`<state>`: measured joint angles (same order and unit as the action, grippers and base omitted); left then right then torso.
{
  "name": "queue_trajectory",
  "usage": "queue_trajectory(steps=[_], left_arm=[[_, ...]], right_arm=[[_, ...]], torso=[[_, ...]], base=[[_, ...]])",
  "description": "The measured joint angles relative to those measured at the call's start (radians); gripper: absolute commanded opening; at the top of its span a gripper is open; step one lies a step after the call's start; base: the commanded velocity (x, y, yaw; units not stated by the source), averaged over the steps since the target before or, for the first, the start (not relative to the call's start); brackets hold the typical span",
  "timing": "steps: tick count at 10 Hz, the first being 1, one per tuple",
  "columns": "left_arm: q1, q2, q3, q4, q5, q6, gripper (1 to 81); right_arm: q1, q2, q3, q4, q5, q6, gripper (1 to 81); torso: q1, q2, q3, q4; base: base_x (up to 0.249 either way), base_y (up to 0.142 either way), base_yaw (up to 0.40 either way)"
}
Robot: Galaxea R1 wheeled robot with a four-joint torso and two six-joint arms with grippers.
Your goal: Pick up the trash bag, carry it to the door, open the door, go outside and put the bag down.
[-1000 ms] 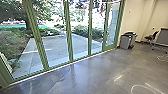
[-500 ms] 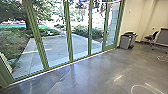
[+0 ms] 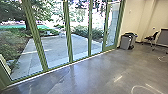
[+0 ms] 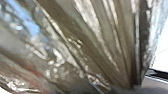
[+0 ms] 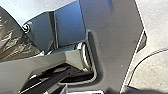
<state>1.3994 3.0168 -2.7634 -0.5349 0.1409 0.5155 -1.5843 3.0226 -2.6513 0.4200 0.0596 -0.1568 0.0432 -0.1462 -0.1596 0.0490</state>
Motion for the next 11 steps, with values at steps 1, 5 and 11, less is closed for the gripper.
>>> queue_trajectory(steps=[1, 5, 11], left_arm=[[0.003, 0.0, 0.0, 0.0, 0.001, 0.0, 1.0], [0.002, 0.001, 0.0, 0.0, 0.001, 0.0, 1.0], [0.002, 0.005, 0.0, 0.0, 0.0, 0.0, 1.0]], right_arm=[[0.0, 0.0, 0.0, 0.0, 0.0, 0.0, 81.1], [0.0, 0.0, 0.0, 0.0, 0.0, 0.0, 81.1], [0.001, 0.0, 0.0, 0.0, 0.0, 0.0, 81.1]], torso=[[0.0, 0.0, 0.0, 0.0], [0.0, 0.0, 0.0, 0.0], [0.0, 0.0, 0.0, 0.0]], base=[[0.086, 0.0, 0.0], [0.087, 0.0, 0.0], [0.094, 0.0, 0.0]])
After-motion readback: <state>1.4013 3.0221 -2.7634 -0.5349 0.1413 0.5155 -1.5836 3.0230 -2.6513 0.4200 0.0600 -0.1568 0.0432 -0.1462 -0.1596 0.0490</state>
